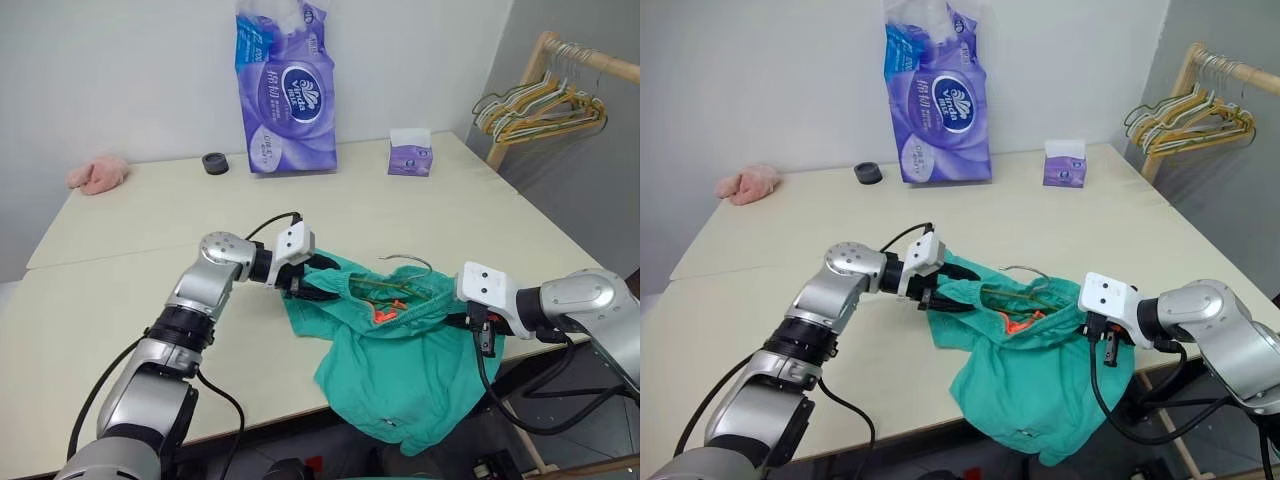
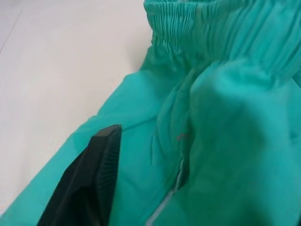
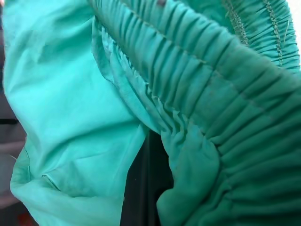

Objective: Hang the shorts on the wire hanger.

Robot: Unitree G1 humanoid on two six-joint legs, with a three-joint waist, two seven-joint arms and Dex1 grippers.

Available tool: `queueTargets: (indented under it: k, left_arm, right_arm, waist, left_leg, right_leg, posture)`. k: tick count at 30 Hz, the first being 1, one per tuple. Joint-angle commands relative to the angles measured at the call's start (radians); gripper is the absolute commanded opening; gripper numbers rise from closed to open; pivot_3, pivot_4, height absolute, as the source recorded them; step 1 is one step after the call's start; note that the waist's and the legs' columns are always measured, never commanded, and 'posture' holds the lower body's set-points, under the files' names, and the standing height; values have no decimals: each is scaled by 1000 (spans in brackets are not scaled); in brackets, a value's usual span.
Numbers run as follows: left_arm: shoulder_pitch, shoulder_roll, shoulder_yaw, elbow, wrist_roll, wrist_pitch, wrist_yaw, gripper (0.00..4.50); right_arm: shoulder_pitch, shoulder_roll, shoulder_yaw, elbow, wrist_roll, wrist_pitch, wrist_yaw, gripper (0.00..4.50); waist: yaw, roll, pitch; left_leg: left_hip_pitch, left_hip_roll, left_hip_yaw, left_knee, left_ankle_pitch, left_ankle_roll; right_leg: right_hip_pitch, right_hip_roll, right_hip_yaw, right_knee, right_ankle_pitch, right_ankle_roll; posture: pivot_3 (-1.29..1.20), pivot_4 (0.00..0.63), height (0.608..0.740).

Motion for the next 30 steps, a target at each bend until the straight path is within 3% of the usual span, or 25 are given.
queueTargets:
  k: [1, 8, 12, 19, 30]
  left_arm:
    - [-49, 33, 10, 62, 4, -25, -54, 2964]
    - [-64, -3, -37, 156, 70, -142, -66, 2964]
    - [-101, -35, -18, 243, 84, -177, -36, 2108]
    - [-147, -35, 14, 349, 92, -240, 3, 17]
    - [-152, -13, 26, 414, 125, -314, 44, 17]
  right_arm:
    - [-4, -26, -46, -40, 28, -11, 13, 0]
    - [-8, -34, -47, -56, 50, -3, 5, 0]
    - [6, -41, -51, -66, 58, 1, -1, 0]
    - [61, -71, -68, -85, 59, 1, 2, 0]
    - [168, -120, -130, -86, 75, -21, 5, 0]
  waist:
    - [-7, 0, 0]
    - [-8, 0, 0]
    - [-10, 0, 0]
    - [-14, 0, 0]
    - [-13, 0, -1]
  left_leg:
    - [0, 0, 0, 0, 0, 0]
    - [0, 0, 0, 0, 0, 0]
    - [-1, 0, 0, 0, 0, 0]
    - [-1, 0, 0, 0, 0, 0]
    - [-1, 0, 0, 0, 0, 0]
  right_leg:
    - [0, 0, 0, 0, 0, 0]
    - [0, 0, 0, 0, 0, 0]
    - [0, 0, 0, 0, 0, 0]
    - [-1, 0, 0, 0, 0, 0]
    - [0, 0, -1, 0, 0, 0]
  posture:
    - [-277, 12, 740]
    - [-290, 10, 740]
    - [-292, 11, 740]
    - [-301, 9, 740]
    - [-286, 20, 740]
